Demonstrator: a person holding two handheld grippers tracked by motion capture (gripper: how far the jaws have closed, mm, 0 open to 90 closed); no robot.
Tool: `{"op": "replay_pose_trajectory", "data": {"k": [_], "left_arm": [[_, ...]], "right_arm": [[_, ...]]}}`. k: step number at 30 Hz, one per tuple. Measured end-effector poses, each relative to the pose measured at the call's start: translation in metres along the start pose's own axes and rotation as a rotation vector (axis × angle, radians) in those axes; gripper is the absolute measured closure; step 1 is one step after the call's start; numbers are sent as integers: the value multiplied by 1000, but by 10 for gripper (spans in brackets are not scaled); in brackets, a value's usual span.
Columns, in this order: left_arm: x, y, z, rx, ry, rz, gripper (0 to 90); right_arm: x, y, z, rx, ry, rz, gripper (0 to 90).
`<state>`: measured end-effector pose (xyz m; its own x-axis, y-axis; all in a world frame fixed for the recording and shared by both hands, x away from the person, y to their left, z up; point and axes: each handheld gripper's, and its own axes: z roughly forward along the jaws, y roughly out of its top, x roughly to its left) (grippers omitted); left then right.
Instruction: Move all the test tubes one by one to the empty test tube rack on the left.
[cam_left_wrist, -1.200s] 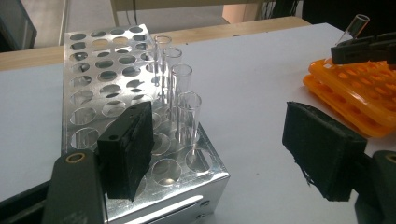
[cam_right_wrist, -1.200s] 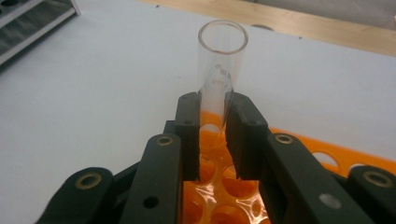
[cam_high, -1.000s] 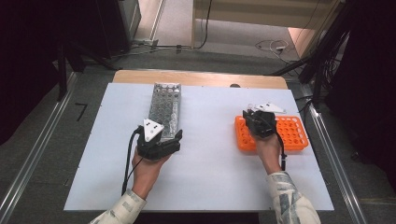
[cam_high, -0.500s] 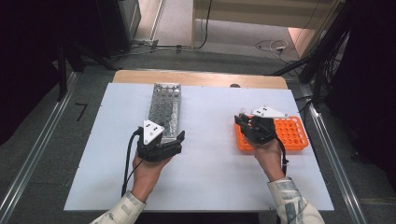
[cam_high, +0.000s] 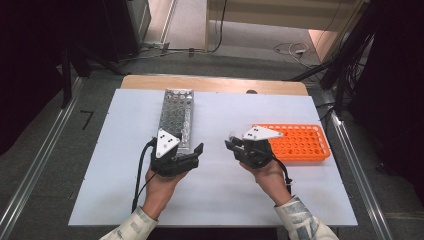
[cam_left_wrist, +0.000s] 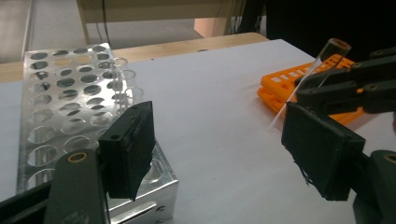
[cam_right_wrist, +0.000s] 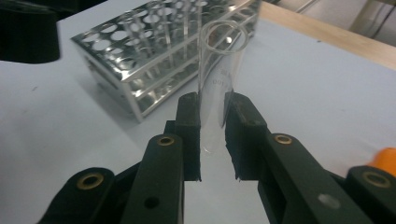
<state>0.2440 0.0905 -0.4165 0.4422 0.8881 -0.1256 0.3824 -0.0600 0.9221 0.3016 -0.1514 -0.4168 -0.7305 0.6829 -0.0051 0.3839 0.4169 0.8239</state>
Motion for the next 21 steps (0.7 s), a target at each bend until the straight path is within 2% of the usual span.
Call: {"op": "replay_pose_trajectory", "data": {"k": [6, 10, 17, 21], "left_arm": [[-11, -1, 1, 10, -62, 25, 270], [-17, -3, 4, 25, -109, 49, 315], [-24, -8, 8, 44, -149, 96, 493], [-27, -11, 10, 54, -142, 126, 614]], "right_arm": [[21, -3, 11, 32, 54, -41, 736], [32, -5, 19, 56, 78, -66, 736], [47, -7, 25, 79, 115, -90, 736], [53, -6, 26, 74, 132, -111, 736]]}}
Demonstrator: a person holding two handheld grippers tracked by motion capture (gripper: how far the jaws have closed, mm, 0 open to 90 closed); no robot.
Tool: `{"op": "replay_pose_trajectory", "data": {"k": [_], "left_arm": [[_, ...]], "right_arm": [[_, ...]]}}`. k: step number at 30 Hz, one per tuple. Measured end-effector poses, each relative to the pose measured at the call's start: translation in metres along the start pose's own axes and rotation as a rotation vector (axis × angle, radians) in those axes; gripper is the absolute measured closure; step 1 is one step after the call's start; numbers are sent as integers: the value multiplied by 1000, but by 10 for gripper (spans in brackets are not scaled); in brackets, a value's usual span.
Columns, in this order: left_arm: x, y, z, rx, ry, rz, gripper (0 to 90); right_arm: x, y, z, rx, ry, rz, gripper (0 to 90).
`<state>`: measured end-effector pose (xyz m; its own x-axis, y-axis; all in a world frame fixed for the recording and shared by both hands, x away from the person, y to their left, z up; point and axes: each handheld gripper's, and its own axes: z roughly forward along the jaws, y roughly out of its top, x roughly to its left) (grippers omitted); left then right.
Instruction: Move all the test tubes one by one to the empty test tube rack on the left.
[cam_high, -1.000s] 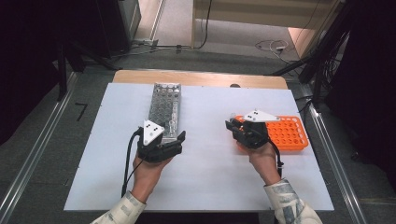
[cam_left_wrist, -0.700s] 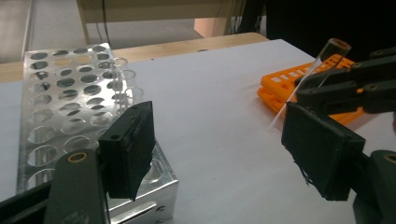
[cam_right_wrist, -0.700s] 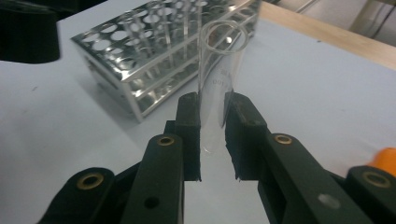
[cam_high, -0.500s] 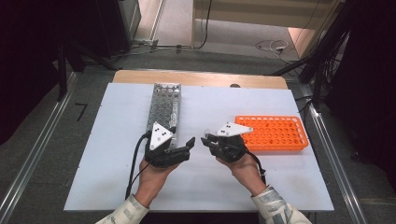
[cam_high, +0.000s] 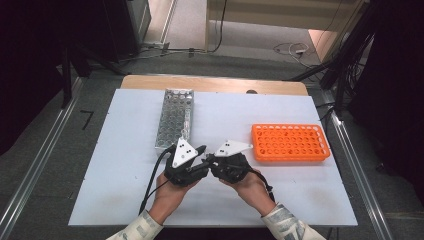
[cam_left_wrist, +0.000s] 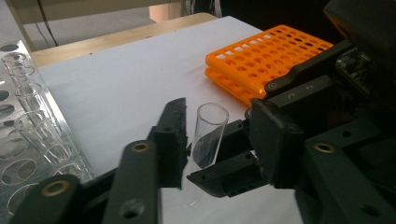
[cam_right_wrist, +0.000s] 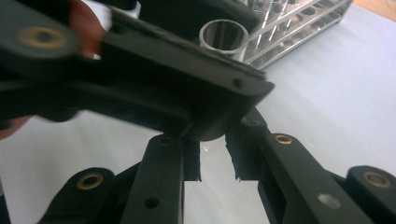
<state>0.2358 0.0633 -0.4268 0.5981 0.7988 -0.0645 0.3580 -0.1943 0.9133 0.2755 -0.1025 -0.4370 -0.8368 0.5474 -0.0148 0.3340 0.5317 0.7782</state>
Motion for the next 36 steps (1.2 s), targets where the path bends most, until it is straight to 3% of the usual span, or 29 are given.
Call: {"op": "replay_pose_trajectory", "data": {"k": [3, 9, 11, 13, 18, 24, 36], "left_arm": [[0, -1, -1, -2, 26, 9, 722], [4, 1, -2, 0, 39, 7, 755], [7, 4, -5, -12, 46, 0, 757], [13, 8, -10, -30, 62, -17, 757], [32, 20, -23, -89, 112, -74, 757], [48, 24, -28, -116, 169, -103, 757], [56, 16, -16, -124, 261, -82, 756]], "right_arm": [[2, 0, 0, 3, 1, 5, 736], [2, 0, 0, 4, 11, 12, 719], [2, 1, 0, 4, 23, 7, 575], [1, 1, 0, 4, 22, -5, 499], [-2, 2, -1, 12, 17, 36, 339], [-4, 1, -1, 10, 2, 45, 316], [-5, 0, -1, 12, -6, 42, 320]]}}
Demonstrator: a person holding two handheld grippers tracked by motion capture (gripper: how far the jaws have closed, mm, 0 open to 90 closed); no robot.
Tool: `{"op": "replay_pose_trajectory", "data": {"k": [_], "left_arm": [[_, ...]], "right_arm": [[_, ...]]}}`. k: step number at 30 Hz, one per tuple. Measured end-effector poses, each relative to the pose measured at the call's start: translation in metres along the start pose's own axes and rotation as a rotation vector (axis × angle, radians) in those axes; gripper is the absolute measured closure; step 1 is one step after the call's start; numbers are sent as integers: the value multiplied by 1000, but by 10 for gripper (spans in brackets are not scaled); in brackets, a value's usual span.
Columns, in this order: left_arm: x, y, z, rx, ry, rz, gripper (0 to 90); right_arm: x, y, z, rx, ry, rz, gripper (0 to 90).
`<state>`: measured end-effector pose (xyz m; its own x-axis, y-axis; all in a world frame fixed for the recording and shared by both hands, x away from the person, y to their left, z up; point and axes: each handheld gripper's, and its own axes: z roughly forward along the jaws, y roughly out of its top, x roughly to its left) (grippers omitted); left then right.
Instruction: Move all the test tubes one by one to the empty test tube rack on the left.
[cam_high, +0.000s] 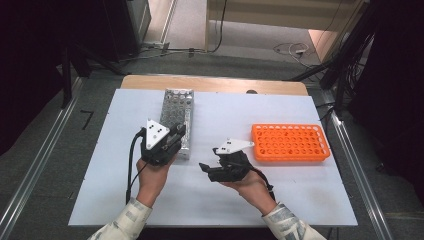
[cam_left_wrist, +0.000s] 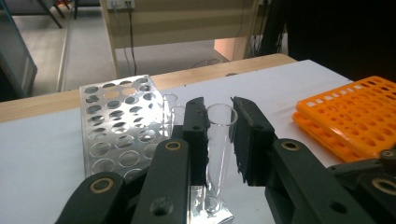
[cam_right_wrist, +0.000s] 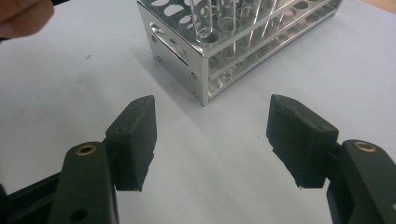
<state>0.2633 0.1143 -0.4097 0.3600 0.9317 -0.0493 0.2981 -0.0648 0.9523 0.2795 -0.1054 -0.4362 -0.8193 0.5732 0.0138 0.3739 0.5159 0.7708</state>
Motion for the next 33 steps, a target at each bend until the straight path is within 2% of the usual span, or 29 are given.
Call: {"op": "replay_pose_trajectory", "data": {"k": [6, 12, 18, 27, 33], "left_arm": [[-3, -12, 9, 25, 20, 23, 752], [-4, -25, 18, 77, 35, 42, 750], [-5, -31, 23, 112, 38, 42, 744], [-6, -30, 20, 115, 18, 18, 680], [-6, -26, 11, 119, -21, -22, 606]], "right_arm": [[-1, 0, -1, 1, -2, 3, 322], [0, -1, -1, -1, -1, 0, 323], [-1, -2, 0, -1, -5, -5, 324], [-2, -2, -1, 0, -12, -2, 316], [-8, -5, -2, -12, -36, 15, 310]]}}
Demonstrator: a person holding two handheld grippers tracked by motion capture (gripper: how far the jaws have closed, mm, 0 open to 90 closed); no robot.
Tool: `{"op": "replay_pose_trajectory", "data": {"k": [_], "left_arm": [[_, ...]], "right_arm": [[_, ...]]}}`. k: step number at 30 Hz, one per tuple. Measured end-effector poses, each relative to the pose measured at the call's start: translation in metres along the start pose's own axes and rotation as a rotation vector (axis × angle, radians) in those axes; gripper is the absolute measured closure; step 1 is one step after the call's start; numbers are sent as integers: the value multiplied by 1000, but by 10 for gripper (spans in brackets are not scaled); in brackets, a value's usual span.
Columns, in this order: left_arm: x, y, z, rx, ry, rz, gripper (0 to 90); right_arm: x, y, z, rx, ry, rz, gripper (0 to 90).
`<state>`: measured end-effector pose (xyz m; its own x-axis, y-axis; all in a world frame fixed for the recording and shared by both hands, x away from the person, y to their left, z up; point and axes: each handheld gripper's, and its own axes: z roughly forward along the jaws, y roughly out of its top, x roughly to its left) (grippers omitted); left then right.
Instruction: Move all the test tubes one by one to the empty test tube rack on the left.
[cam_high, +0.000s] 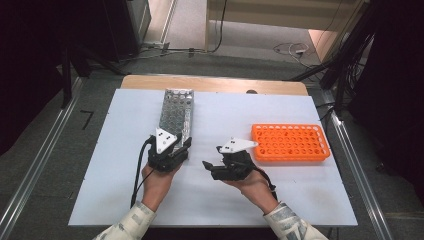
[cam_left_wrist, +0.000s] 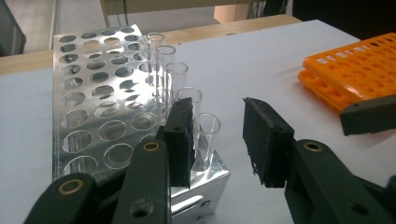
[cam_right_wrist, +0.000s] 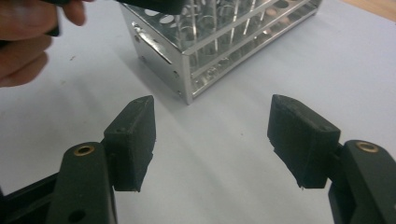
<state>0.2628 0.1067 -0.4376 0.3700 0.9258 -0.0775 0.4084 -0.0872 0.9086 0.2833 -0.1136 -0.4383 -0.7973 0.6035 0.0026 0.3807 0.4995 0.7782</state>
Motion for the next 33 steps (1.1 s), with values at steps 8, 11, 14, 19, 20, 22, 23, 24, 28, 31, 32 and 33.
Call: {"op": "replay_pose_trajectory", "data": {"k": [8, 11, 14, 19, 20, 22, 23, 24, 28, 31, 32, 33], "left_arm": [[2, -1, -11, 25, 27, -23, 386], [6, -5, -17, 33, 44, -42, 285], [11, -11, -23, 31, 56, -64, 247], [23, -18, -35, 17, 81, -90, 224], [26, -19, -37, 9, 91, -96, 223], [31, -21, -42, -3, 103, -104, 223], [34, -22, -45, -5, 111, -107, 222], [36, -23, -47, -11, 117, -108, 220], [43, -28, -55, -25, 151, -103, 201], [46, -31, -59, -25, 159, -106, 190], [47, -32, -60, -28, 163, -111, 179], [48, -33, -62, -27, 165, -111, 178]], "right_arm": [[-14, -5, -5, -11, -33, 30, 303], [-19, -7, -9, -20, -41, 38, 303], [-24, -9, -14, -28, -55, 49, 302], [-33, -14, -24, -43, -81, 76, 291], [-35, -16, -26, -47, -85, 78, 290], [-38, -19, -31, -50, -96, 85, 288], [-39, -21, -33, -52, -100, 90, 286], [-40, -22, -35, -56, -105, 92, 285], [-46, -29, -46, -70, -125, 108, 280], [-50, -34, -53, -75, -139, 113, 276], [-52, -35, -54, -77, -142, 116, 274], [-53, -37, -56, -79, -146, 118, 273]]}}
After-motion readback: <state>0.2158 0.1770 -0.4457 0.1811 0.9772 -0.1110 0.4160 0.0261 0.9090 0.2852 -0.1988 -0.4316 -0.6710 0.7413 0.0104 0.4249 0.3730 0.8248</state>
